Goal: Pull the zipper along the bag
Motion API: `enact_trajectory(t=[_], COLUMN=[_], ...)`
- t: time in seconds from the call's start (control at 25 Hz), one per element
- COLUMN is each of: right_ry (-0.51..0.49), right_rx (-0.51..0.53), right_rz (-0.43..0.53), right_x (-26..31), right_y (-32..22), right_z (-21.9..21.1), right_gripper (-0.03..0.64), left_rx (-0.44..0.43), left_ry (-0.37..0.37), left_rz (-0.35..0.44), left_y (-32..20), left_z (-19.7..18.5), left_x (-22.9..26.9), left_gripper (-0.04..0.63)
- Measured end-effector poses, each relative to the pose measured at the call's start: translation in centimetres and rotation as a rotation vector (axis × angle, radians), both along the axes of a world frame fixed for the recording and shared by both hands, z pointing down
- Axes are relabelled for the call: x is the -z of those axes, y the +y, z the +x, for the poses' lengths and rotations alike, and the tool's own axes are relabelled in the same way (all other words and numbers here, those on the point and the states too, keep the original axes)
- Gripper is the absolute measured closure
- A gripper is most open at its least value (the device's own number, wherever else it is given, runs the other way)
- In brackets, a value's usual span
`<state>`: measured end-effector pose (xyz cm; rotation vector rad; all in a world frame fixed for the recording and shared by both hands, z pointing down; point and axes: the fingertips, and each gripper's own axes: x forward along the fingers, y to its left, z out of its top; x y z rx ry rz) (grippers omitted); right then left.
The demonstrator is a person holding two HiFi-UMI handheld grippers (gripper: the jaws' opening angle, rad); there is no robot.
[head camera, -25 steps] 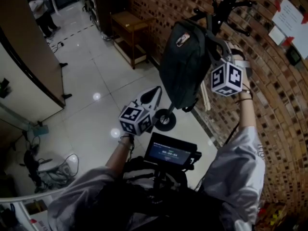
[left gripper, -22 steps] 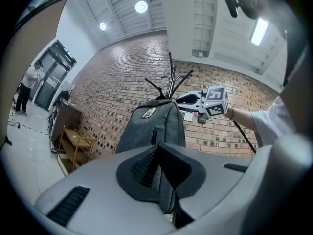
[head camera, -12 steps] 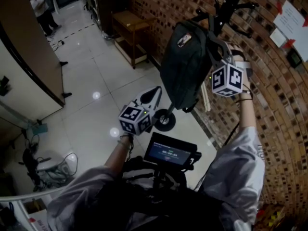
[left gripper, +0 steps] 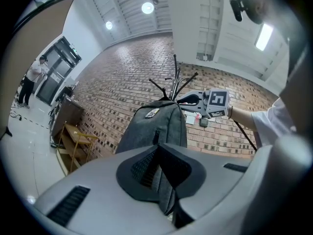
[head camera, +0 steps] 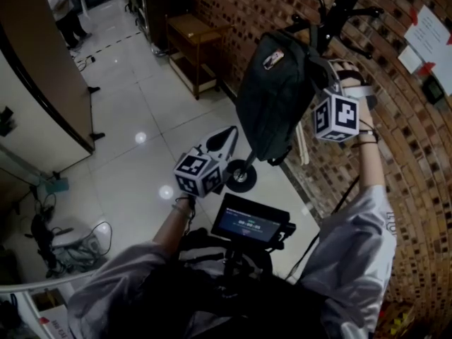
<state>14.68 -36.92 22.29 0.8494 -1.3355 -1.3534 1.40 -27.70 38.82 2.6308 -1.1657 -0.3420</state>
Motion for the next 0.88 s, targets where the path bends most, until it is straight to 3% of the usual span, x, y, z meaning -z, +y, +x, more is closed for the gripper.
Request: enact_trajectory(t=[0.12, 0.44, 0.88], right_ry=[0.025, -0.181, -0.162], right_rx=[-0.024, -0.051, -0.043], right_rz=[-0.034, -0.104, -0.148], right_x=[0.2, 1.5, 0.9], right_y=[0.2, 0.6, 1.5], right_z=[0.0, 1.0, 0.8], right_gripper=[0.554, 0.597, 0.595], left_rx=[-0.004, -0.008, -0.017], left_ry=[-0.001, 0.002, 0.003], left_rz=[0.003, -0.004, -0.01], left_y=[0.0, 0.1, -0.1], left_z=[0.1, 0.0, 0.0], left_x=[0.0, -0.2, -0.1], left_gripper=[0.588, 0.588, 0.588])
